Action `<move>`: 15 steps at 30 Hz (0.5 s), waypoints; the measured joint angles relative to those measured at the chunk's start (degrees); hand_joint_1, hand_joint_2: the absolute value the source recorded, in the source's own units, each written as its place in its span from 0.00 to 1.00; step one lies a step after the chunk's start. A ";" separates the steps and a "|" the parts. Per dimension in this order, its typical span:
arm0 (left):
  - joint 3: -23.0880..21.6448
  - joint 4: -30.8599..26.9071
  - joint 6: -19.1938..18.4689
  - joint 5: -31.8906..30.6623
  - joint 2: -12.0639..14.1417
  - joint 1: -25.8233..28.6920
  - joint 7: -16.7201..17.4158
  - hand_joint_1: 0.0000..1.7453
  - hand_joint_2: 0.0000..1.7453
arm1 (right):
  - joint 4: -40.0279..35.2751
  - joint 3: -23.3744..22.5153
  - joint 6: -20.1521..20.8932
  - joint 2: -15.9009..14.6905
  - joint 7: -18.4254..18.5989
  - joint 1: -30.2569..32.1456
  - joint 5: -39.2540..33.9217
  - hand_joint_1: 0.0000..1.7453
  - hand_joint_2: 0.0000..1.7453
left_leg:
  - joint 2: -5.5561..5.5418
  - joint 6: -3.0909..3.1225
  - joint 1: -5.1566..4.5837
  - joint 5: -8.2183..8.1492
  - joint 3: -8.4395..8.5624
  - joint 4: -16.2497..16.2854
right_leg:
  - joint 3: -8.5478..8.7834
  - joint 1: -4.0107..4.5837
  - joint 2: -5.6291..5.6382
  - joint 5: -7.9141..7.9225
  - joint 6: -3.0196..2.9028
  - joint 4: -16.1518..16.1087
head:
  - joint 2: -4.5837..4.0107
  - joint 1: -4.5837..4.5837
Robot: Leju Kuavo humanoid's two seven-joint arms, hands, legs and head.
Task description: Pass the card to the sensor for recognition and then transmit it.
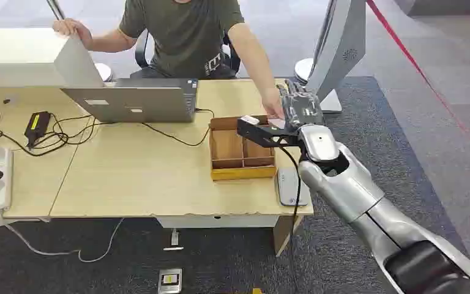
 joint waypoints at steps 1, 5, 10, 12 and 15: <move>0.00 0.00 0.09 0.15 0.00 0.01 0.17 0.00 0.00 | 0.02 0.00 0.11 0.04 -0.15 0.01 0.30 1.00 1.00 | 0.00 0.00 0.00 0.00 -0.01 0.00 | 0.00 0.00 0.00 0.00 0.00 0.00 | -0.02 0.02; 0.00 0.00 0.63 0.70 0.00 0.03 0.89 0.00 0.00 | 0.11 0.00 0.44 0.44 -0.85 -0.01 1.33 1.00 1.00 | 0.00 0.00 0.00 0.00 -0.01 0.00 | 0.00 0.00 0.00 0.00 0.00 0.00 | -0.02 0.00; 0.00 -0.02 0.90 0.81 0.00 0.02 1.03 0.00 0.00 | 0.81 0.11 0.85 1.38 -1.84 0.00 2.60 1.00 1.00 | 0.01 0.00 0.00 0.00 -0.01 0.00 | -0.01 0.00 0.00 0.00 0.00 0.00 | 0.00 0.02; 0.00 -0.02 1.11 1.05 0.00 0.01 0.96 0.00 0.00 | 1.20 0.37 0.65 1.75 -2.36 0.04 3.15 1.00 1.00 | 0.02 0.00 0.00 0.00 -0.01 0.00 | -0.01 0.00 0.01 0.00 0.00 0.00 | -0.02 0.02; 0.00 -0.04 1.86 1.62 -0.02 0.02 0.87 0.00 0.00 | 1.77 0.52 0.04 2.56 -2.95 0.05 3.65 1.00 1.00 | 0.03 0.00 0.00 0.00 0.00 0.00 | -0.01 0.00 0.01 0.00 -0.01 0.00 | 0.00 0.00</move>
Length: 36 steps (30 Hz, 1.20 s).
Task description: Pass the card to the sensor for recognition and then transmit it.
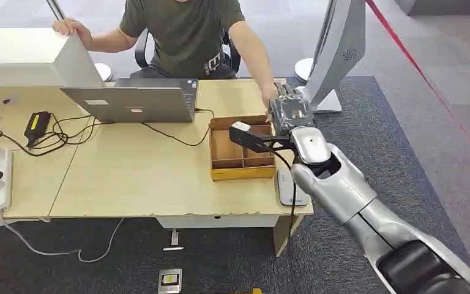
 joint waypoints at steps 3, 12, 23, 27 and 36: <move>0.02 0.00 0.48 0.50 0.00 0.02 0.09 0.00 0.00 | 0.42 0.26 -0.24 0.79 -0.11 0.00 0.22 1.00 1.00 | 0.00 0.00 0.00 0.00 0.00 0.00 | 0.00 0.00 0.00 0.00 0.00 0.00 | -0.02 0.02; 0.07 -0.02 0.61 1.47 -0.13 0.05 0.24 0.00 0.00 | 1.38 0.50 -0.07 1.90 -0.68 0.04 1.31 1.00 1.00 | 0.00 0.00 0.00 0.00 0.00 0.00 | -0.01 0.00 0.00 0.00 0.00 -0.01 | -0.02 0.02; 0.37 -0.02 1.29 3.19 -0.35 0.22 0.00 0.00 0.00 | 1.60 -0.46 1.84 -0.24 0.00 1.69 3.83 1.00 1.00 | 0.00 0.00 0.00 0.00 0.01 0.01 | -0.03 0.00 0.00 0.00 0.00 -0.01 | -0.02 0.00; 0.61 -0.02 1.31 3.32 -0.46 0.32 0.02 0.00 0.00 | 1.57 -1.40 1.94 -1.68 0.11 2.68 3.94 1.00 1.00 | 0.03 0.00 -0.01 0.00 -0.01 0.01 | -0.03 -0.01 0.01 0.01 0.00 -0.01 | -0.02 0.02; 0.74 -0.02 1.27 3.15 -0.48 0.37 0.68 0.00 0.00 | 0.20 -4.20 3.69 -4.83 0.63 6.21 3.87 1.00 1.00 | 0.08 0.00 -0.01 0.00 0.00 0.01 | -0.05 0.00 0.04 0.03 -0.05 -0.01 | -0.02 0.00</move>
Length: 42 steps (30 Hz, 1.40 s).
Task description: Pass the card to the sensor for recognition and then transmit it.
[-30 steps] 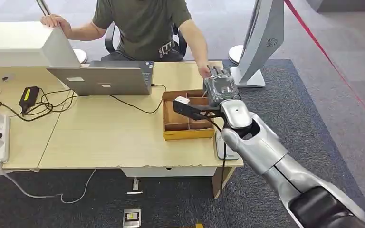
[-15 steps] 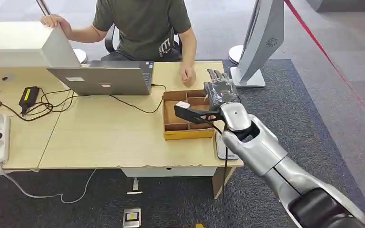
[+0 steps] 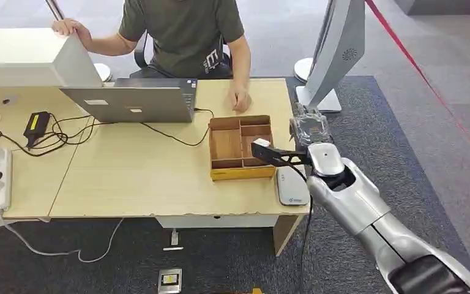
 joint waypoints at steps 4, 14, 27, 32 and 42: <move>0.00 0.00 -0.02 0.00 0.00 -0.01 0.00 0.00 0.00 | -0.57 -0.81 0.00 -0.85 0.00 0.67 0.00 1.00 1.00 | 0.05 0.00 0.00 0.00 0.01 0.00 | -0.01 0.00 0.03 0.03 -0.04 0.00 | 0.00 0.00; 0.00 0.00 -0.15 -0.50 0.00 -0.07 -0.85 0.00 0.00 | -1.14 -1.99 -0.15 -1.82 -2.10 3.11 -0.24 1.00 1.00 | 0.05 0.00 0.00 0.00 0.00 0.00 | -0.01 0.00 0.03 0.03 -0.05 0.00 | 0.02 0.00; 0.00 -0.02 -0.15 -0.68 -0.02 -0.10 -0.50 0.00 0.00 | 0.09 -2.05 0.05 -1.55 -3.63 5.53 1.88 1.00 1.00 | 0.04 0.00 0.00 0.00 -0.02 0.00 | -0.01 0.00 0.03 0.03 -0.05 0.00 | 0.00 0.00; 0.00 -0.02 -0.15 -0.66 -0.02 -0.10 -0.63 0.00 0.00 | 1.07 -2.01 -0.02 -1.53 -3.72 6.17 2.25 1.00 1.00 | 0.04 0.00 0.00 0.00 -0.02 0.00 | -0.02 0.00 0.03 0.03 -0.05 0.00 | 0.02 0.00; 0.00 -0.02 -0.94 -1.01 0.00 -0.16 -0.68 0.00 0.00 | 2.36 -1.27 0.09 -1.10 -4.02 6.55 1.27 1.00 1.00 | 0.04 0.00 0.00 0.00 -0.01 0.00 | -0.03 0.00 0.03 0.03 -0.05 0.00 | 0.00 0.02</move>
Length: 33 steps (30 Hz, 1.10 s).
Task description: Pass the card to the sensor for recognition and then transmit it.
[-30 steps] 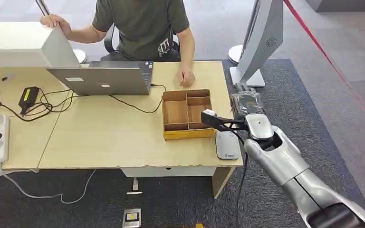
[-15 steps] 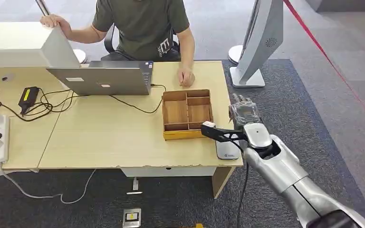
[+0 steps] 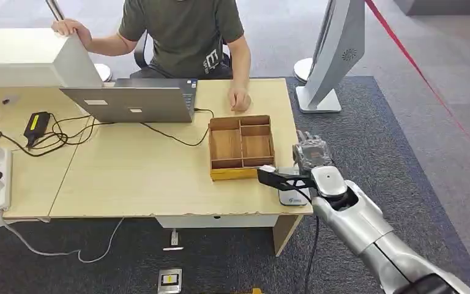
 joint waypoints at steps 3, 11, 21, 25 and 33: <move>0.00 0.00 -0.24 0.00 0.00 0.01 0.17 0.00 0.00 | 0.20 0.04 0.07 -0.09 0.33 0.44 -0.41 1.00 1.00 | 0.00 0.00 0.00 0.00 -0.01 0.00 | 0.00 0.00 0.00 0.00 0.00 0.00 | 0.00 -0.02; 0.00 0.00 -0.24 -0.04 0.02 0.01 0.57 0.00 0.00 | 0.44 0.15 0.98 -0.31 0.94 1.20 -1.83 1.00 1.00 | 0.00 0.00 0.00 0.00 0.00 0.00 | -0.01 0.00 0.00 0.00 0.00 0.00 | 0.02 -0.02; 0.00 0.02 -0.48 -1.29 0.15 -0.02 -0.74 0.00 0.00 | 1.35 0.55 0.61 -0.48 1.51 2.53 -5.83 1.00 1.00 | 0.00 0.00 0.00 0.00 0.00 0.00 | 0.00 0.00 0.00 0.00 0.00 0.00 | 0.00 -0.02; -0.02 0.02 -0.94 -1.83 0.28 0.02 -0.50 0.00 0.00 | 1.49 0.46 0.57 -1.05 1.64 3.14 -8.23 1.00 1.00 | 0.02 -0.01 0.00 -0.01 0.01 0.00 | -0.01 0.00 0.00 0.00 0.00 -0.01 | 0.00 -0.02; -0.02 0.02 -1.70 -2.84 0.57 -0.03 -1.09 0.00 0.00 | 1.31 0.18 0.68 -2.80 2.49 3.78 -11.25 1.00 1.00 | 0.05 -0.02 0.00 -0.02 0.09 0.00 | 0.06 0.00 0.02 0.00 0.00 -0.03 | 0.00 -0.02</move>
